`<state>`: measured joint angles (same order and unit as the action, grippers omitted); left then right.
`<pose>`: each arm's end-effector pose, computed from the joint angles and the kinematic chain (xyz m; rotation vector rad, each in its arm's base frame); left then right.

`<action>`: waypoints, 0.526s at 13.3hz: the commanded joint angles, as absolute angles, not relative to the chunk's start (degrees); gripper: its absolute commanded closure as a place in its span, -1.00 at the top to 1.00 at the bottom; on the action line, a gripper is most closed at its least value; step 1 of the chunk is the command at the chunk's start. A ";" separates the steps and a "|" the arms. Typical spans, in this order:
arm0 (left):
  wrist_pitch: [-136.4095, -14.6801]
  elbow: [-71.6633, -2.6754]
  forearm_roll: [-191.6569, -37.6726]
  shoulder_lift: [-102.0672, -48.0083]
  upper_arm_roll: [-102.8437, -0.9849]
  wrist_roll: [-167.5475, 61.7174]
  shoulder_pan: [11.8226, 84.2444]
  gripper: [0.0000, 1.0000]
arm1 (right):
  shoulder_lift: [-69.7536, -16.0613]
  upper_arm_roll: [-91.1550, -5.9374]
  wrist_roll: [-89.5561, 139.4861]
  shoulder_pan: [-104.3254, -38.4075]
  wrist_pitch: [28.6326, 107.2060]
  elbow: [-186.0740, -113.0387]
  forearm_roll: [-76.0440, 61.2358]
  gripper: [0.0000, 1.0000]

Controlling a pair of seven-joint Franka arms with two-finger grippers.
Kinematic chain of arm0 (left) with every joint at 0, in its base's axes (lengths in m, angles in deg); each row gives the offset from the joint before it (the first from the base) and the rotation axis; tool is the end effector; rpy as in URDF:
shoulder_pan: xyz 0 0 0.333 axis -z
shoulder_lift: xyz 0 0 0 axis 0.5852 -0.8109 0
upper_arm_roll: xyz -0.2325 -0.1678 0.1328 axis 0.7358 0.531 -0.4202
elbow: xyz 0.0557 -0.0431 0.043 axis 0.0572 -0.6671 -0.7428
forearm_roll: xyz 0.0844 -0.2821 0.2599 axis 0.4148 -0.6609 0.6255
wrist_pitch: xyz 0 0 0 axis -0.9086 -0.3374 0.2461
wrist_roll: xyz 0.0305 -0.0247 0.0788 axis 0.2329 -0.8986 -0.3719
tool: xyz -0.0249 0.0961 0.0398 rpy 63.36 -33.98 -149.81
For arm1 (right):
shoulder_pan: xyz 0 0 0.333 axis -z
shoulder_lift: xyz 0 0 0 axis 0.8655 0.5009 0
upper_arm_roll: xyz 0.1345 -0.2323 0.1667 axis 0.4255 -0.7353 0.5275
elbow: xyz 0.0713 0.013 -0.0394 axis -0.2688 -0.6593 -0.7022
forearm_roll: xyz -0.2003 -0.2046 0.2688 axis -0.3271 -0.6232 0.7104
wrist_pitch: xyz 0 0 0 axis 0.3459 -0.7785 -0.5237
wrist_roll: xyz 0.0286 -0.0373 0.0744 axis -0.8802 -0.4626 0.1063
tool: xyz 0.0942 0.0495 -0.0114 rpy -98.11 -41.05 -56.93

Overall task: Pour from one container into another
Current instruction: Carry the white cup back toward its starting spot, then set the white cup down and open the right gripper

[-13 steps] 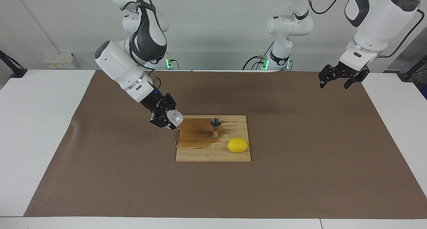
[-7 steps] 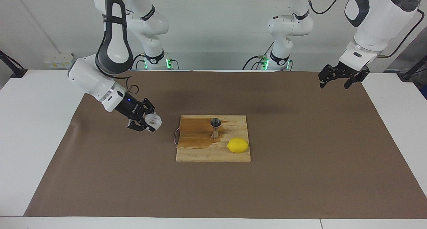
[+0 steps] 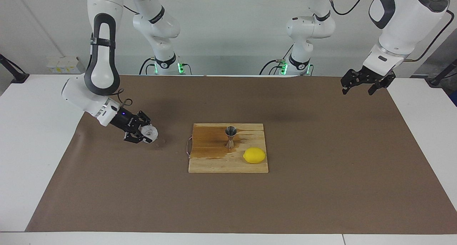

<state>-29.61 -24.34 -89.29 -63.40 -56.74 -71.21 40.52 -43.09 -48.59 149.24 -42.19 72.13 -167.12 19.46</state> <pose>0.5453 -0.0271 0.5923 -3.1353 0.1580 0.0619 0.5582 -0.0663 0.2881 -1.8756 -1.6691 -0.9135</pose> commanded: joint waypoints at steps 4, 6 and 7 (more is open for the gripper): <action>-29.80 -25.97 -89.26 -61.81 -56.44 -71.35 39.95 1.00 | -38.74 -47.92 157.42 -41.92 73.63 -166.65 24.85 0.99; -29.80 -25.97 -89.26 -61.81 -56.44 -71.35 39.95 1.00 | -38.82 -48.01 157.06 -41.92 73.37 -166.57 23.97 1.00; -29.80 -25.97 -89.26 -61.81 -56.44 -71.35 39.95 1.00 | -38.91 -48.01 157.06 -41.40 73.11 -166.57 23.01 1.00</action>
